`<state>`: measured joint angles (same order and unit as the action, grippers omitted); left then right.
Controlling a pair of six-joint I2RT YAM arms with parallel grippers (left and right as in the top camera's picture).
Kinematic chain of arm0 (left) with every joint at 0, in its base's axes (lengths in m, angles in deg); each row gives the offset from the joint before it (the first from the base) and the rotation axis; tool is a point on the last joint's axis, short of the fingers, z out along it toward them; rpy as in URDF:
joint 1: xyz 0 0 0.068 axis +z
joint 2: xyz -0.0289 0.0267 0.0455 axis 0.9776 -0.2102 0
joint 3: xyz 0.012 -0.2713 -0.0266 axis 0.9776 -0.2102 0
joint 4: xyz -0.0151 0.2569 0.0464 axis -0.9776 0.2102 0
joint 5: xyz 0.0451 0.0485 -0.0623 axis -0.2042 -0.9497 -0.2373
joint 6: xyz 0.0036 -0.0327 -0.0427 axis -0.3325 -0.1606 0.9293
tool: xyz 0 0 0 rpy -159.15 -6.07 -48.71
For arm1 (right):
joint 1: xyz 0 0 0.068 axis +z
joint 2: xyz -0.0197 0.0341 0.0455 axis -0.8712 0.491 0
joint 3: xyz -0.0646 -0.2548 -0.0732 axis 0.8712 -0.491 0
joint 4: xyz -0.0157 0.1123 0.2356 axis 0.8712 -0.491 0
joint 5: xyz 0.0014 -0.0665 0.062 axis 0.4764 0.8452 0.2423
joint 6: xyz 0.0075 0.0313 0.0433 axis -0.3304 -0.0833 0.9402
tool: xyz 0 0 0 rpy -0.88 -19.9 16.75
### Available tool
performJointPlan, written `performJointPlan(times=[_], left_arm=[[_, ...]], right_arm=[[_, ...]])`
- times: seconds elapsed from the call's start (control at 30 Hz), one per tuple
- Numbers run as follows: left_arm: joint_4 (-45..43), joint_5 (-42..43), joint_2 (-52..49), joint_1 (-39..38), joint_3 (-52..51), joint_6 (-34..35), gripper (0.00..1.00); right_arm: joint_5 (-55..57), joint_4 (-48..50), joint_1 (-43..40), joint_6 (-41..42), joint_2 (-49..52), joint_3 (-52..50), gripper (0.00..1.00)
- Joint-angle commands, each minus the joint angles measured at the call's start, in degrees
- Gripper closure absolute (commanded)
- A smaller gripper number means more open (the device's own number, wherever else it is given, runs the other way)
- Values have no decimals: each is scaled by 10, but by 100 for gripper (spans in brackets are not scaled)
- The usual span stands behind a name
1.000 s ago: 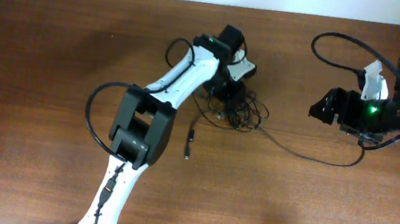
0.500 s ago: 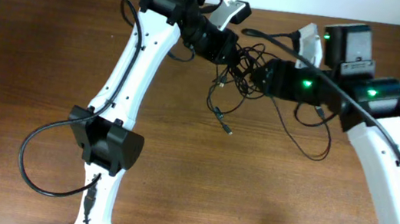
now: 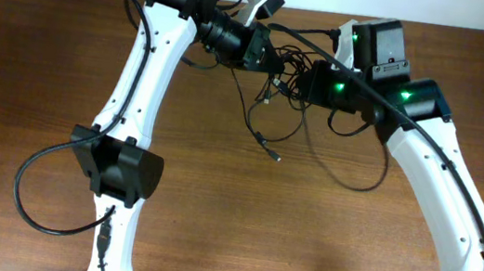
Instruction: Untangle cables
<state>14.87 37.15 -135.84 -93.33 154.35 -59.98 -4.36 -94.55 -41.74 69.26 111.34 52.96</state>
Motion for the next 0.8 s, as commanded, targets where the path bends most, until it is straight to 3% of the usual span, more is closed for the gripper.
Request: performJointPlan(times=[0.0,0.23,0.37,0.43,0.53,0.57,0.67,0.77], left_arm=[[1,19,15,19,9,3,100],[3,-388,17,95,10,21,100],[6,-515,17,115,10,26,100],[6,-507,17,114,10,25,100],[4,-427,17,110,10,25,100],[2,-386,17,109,10,20,100],[9,-222,17,109,10,-8,100],[24,-37,17,109,10,-40,100]], right_arm=[[43,-10,-18,5,5,10,96],[93,-167,-141,-14,-59,10,96],[96,-233,-218,-48,-93,10,96],[54,-238,-234,-82,-99,10,96],[-53,-223,-219,-134,-98,10,96],[-67,-215,-208,-133,-98,10,89],[-79,-162,-142,-125,-94,10,43],[-77,-86,-79,-54,-49,10,37]])
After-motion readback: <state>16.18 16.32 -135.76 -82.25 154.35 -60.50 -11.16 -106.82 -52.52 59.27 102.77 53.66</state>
